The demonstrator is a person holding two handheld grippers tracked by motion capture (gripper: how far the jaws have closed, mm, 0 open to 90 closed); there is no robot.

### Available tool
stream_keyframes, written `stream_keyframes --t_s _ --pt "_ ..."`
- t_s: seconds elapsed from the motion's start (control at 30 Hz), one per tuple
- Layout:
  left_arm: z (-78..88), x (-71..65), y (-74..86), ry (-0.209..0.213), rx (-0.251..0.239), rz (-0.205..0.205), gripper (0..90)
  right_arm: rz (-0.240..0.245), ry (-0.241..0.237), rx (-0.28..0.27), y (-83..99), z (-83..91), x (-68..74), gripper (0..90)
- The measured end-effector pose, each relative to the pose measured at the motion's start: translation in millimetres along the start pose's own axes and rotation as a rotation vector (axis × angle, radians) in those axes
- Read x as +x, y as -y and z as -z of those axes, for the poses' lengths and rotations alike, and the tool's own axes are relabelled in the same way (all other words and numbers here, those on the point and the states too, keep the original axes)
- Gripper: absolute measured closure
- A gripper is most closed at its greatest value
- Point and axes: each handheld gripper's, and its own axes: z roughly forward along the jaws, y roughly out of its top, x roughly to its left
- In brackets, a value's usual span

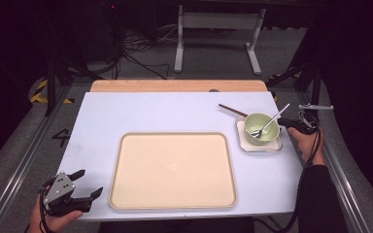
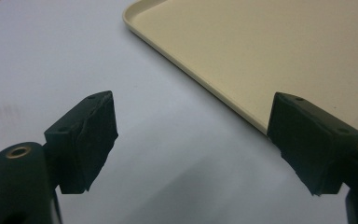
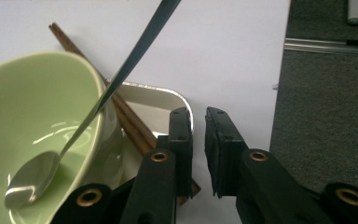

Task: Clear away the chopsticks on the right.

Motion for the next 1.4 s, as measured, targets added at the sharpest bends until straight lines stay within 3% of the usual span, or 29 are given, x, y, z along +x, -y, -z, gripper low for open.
stream_keyframes --t_s 0.2,0.43,0.77,1.03,1.2,1.27,1.4 --pt "-0.4 0.2 0.4 0.0 0.003 0.0 16.6 0.007 -0.045 0.025 4.9 1.8 -2.9 78.9" --pt "-1.2 -0.7 -0.7 0.001 0.008 0.005 16.5 0.022 -0.062 0.026 6.6 3.8 -4.1 76.8" --pt "-2.7 -1.0 -1.3 0.009 0.012 0.011 16.3 0.031 -0.075 0.035 7.5 4.3 -5.8 75.2" --pt "0.5 0.4 -0.8 -0.001 -0.004 0.019 16.3 0.039 -0.064 0.083 4.5 -6.2 -5.3 72.9" --pt "0.4 1.3 0.4 0.008 -0.006 0.027 16.2 0.035 -0.074 0.079 4.5 -9.0 -4.4 77.4" --pt "-0.5 1.7 0.6 0.01 -0.002 0.021 16.2 0.052 -0.071 0.088 2.9 -9.5 -1.4 84.3" --pt "-0.7 1.0 0.1 0.011 0.001 0.018 16.0 0.068 -0.054 0.093 1.4 -9.0 1.0 84.7"
